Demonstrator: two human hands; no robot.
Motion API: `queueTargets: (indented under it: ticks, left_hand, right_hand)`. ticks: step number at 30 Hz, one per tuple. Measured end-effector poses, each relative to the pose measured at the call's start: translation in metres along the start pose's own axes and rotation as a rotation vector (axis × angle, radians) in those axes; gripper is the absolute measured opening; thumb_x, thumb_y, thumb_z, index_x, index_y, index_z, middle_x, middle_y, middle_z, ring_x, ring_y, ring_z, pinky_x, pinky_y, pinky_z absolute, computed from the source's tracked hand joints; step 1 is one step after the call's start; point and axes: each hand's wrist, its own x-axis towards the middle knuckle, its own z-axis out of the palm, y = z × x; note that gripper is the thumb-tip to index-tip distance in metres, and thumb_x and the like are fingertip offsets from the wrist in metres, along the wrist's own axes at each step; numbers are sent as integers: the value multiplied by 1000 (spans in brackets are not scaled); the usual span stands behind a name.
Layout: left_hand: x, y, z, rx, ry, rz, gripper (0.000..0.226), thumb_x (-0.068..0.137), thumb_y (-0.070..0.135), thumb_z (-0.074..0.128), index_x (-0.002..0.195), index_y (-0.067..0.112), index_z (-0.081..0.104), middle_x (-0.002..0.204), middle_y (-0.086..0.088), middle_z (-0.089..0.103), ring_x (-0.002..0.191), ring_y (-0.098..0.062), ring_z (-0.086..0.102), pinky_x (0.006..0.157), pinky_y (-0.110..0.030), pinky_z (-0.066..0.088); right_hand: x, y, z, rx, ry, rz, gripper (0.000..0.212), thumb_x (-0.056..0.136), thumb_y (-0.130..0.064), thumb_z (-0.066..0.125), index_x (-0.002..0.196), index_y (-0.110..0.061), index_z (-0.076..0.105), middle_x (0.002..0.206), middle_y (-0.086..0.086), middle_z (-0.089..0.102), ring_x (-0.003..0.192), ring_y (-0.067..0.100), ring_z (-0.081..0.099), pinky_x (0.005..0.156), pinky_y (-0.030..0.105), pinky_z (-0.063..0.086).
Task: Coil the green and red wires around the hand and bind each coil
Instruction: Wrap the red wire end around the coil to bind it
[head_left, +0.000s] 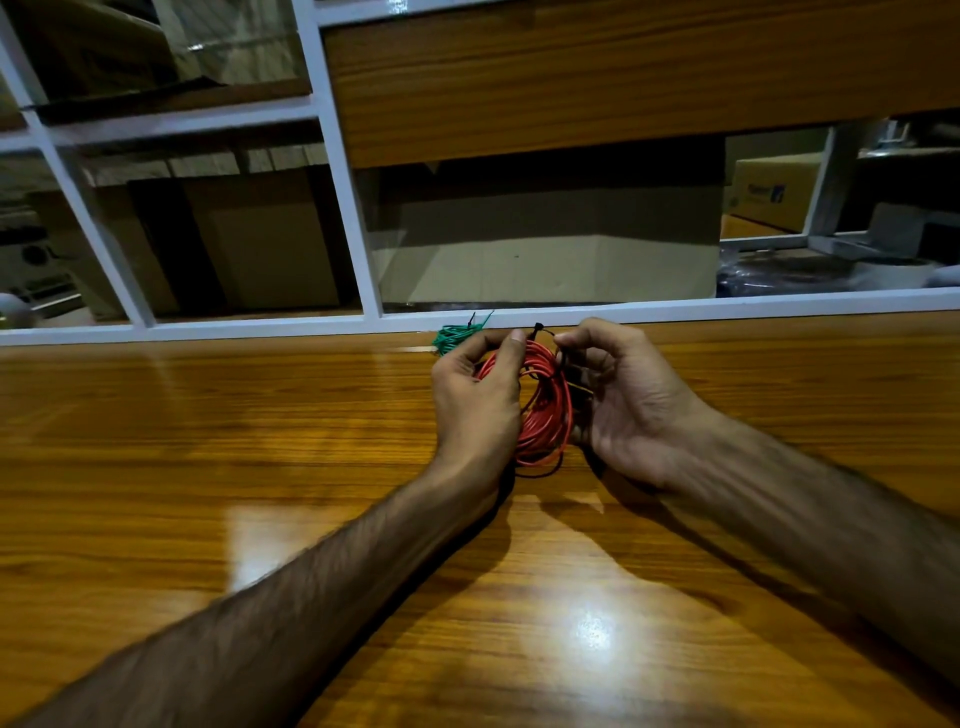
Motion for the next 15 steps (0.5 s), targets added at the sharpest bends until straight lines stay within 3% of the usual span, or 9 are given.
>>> queueTargets:
  ticks: [2, 8, 10, 13, 15]
  left_hand:
    - [1, -1, 0, -17, 16, -1, 16, 102, 25, 69, 93, 18, 80, 97, -14, 77, 103, -43, 72, 86, -73, 57]
    - [5, -5, -1, -23, 34, -23, 18, 100, 27, 71, 94, 13, 80, 90, -10, 75, 87, -28, 68, 88, -73, 56]
    - [6, -4, 0, -40, 42, -39, 19, 100, 26, 71, 95, 10, 80, 84, -9, 73, 80, -26, 67, 88, -65, 59]
    - [5, -3, 0, -36, 49, -36, 20, 101, 24, 70, 98, 7, 79, 76, -3, 70, 63, -17, 60, 73, -48, 55]
    - [5, -3, 1, -32, 49, -39, 20, 101, 24, 70, 98, 7, 79, 77, -4, 71, 65, -18, 61, 73, -52, 57]
  right_hand:
    - [0, 0, 0, -3, 1, -2, 15, 89, -30, 61, 86, -17, 68, 81, -1, 65, 79, 17, 57, 65, 31, 44]
    - [1, 2, 1, 6, -34, -29, 14, 89, -26, 60, 84, -17, 69, 73, -4, 66, 74, 15, 58, 65, 32, 45]
    - [2, 3, 1, 24, -60, -40, 16, 90, -26, 60, 81, -18, 70, 73, -4, 66, 72, 14, 60, 65, 32, 48]
    - [3, 4, -1, 54, -85, -47, 20, 92, -25, 60, 76, -20, 71, 72, -5, 66, 68, 13, 60, 64, 31, 50]
    - [3, 4, -1, 46, -84, -48, 19, 91, -25, 60, 75, -20, 69, 73, -4, 66, 68, 13, 60, 66, 32, 48]
